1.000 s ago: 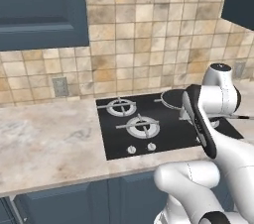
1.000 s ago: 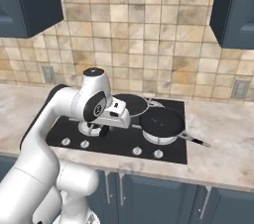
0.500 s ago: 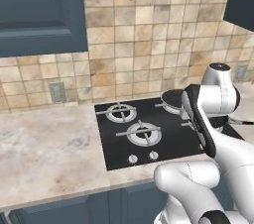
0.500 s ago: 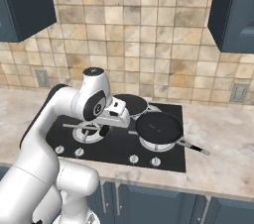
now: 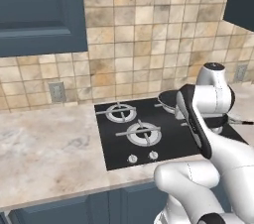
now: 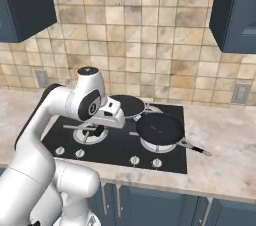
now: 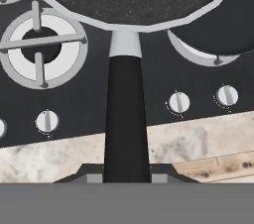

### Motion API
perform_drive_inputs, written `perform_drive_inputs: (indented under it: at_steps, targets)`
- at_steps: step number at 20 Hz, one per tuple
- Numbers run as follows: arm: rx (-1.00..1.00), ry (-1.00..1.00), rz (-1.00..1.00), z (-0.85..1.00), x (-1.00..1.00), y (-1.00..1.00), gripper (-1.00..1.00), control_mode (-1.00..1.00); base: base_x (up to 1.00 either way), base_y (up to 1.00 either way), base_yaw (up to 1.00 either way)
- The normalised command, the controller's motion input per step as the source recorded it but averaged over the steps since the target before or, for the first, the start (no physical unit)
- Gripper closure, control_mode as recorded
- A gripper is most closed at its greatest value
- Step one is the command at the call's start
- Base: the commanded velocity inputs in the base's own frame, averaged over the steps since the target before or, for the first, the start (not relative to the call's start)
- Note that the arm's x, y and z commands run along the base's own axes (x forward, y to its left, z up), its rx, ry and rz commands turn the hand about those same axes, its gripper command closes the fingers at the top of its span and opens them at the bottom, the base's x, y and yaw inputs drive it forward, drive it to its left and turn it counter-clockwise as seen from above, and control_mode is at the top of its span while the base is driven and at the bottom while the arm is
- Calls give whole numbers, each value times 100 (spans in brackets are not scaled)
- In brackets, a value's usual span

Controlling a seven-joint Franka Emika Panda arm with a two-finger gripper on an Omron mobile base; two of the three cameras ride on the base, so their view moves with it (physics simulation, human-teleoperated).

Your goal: Place both pans onto different burners. Then place the sweet potato and the steak on different pans.

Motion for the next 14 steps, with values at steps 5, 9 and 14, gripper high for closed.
perform_drive_inputs:
  at_steps: [5,9,14]
  targets:
    - [0,0,-12,0,0,73,100,-100,0,0,0]
    - [0,0,-19,0,0,71,100,-100,0,0,0]
    - [0,0,-24,0,0,70,100,-100,0,0,0]
